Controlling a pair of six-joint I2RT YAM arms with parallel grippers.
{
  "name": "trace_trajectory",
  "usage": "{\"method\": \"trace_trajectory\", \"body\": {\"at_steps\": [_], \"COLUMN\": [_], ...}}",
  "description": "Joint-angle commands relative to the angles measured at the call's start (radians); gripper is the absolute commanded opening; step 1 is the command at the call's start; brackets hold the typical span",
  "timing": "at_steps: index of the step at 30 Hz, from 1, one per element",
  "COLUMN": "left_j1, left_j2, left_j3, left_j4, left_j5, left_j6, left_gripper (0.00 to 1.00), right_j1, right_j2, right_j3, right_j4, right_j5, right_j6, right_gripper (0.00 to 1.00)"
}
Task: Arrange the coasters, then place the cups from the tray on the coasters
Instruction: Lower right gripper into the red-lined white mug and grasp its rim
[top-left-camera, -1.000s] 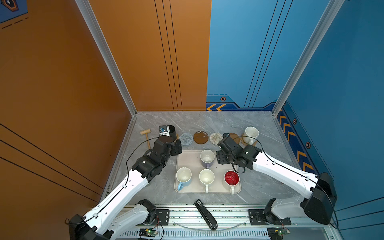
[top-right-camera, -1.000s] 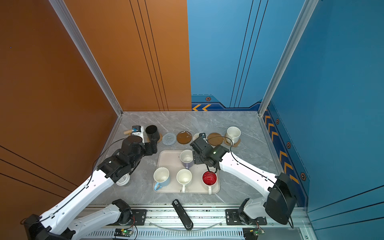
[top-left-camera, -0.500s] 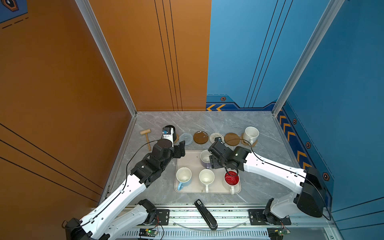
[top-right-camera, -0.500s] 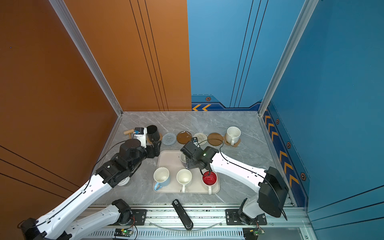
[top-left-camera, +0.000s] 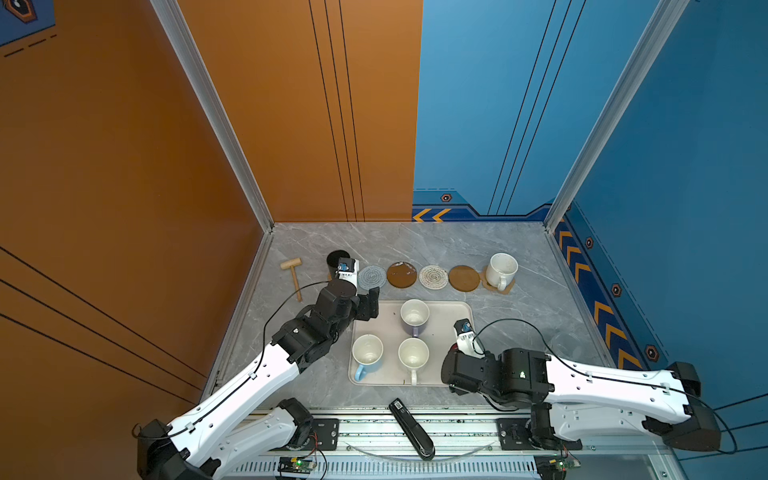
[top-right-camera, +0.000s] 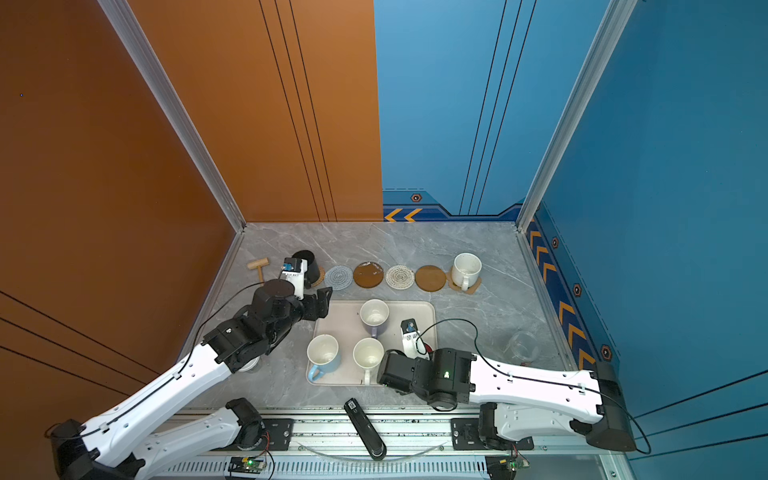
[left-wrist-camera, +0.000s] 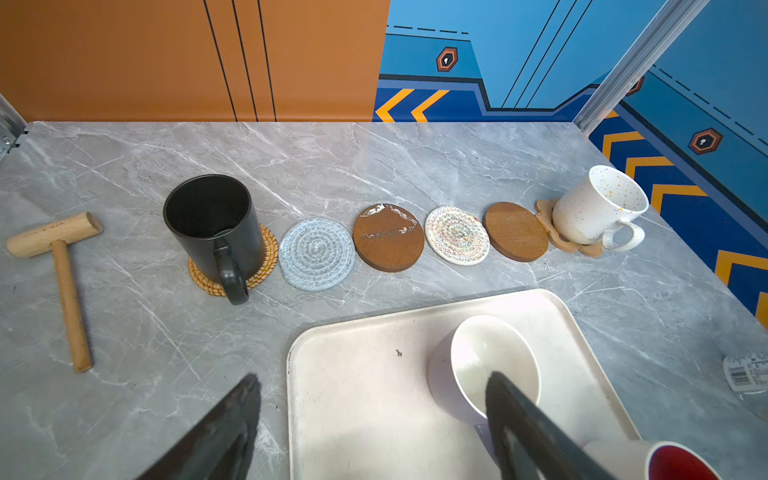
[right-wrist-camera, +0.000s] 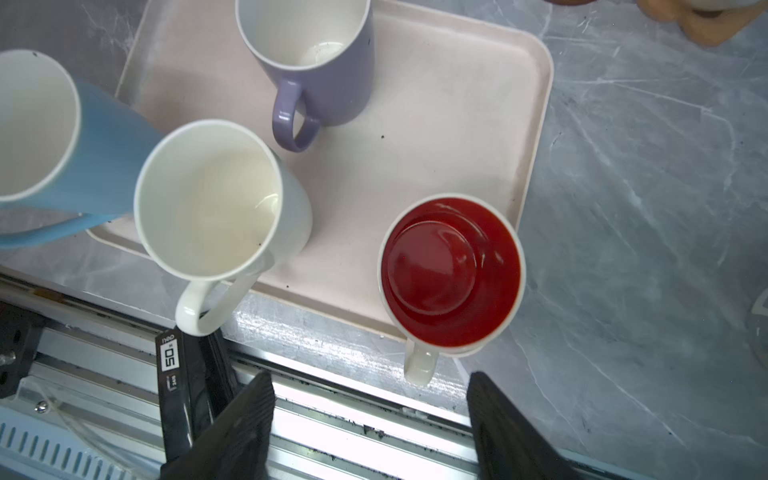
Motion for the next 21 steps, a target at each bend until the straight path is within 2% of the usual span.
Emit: {"method": "trace_trajectory", "body": {"at_steps": [1,8,11,12,21], "left_j1": [-0.015,-0.035,-0.041,-0.040,-0.046], "left_j2": [0.008,0.013,0.011,0.011,0.033], "left_j3": [-0.003,-0.010,-0.019,-0.020,-0.032], "left_j4": [0.018,0.025,0.033,0.039,0.059], "left_j5": [-0.024,-0.034,-0.039,-0.038,-0.036], "left_j6": [0.023,0.025,0.025,0.025,0.017], "left_gripper": [0.85,0.85,0.85,0.90,0.90], "right_j1": [0.052,0.053,0.042,0.038,-0.028], "right_j2": [0.034,0.066,0.024,0.006,-0.063], "right_j3": [-0.012,-0.065,-0.093,-0.104,-0.195], "right_j4": [-0.094,-0.116,-0.114,-0.107,-0.002], "right_j5": [0.038,-0.025,-0.014,-0.010,-0.067], "right_j6": [0.147,0.203,0.236,0.239,0.205], "right_gripper": [0.71,0.60,0.59,0.59,0.55]}}
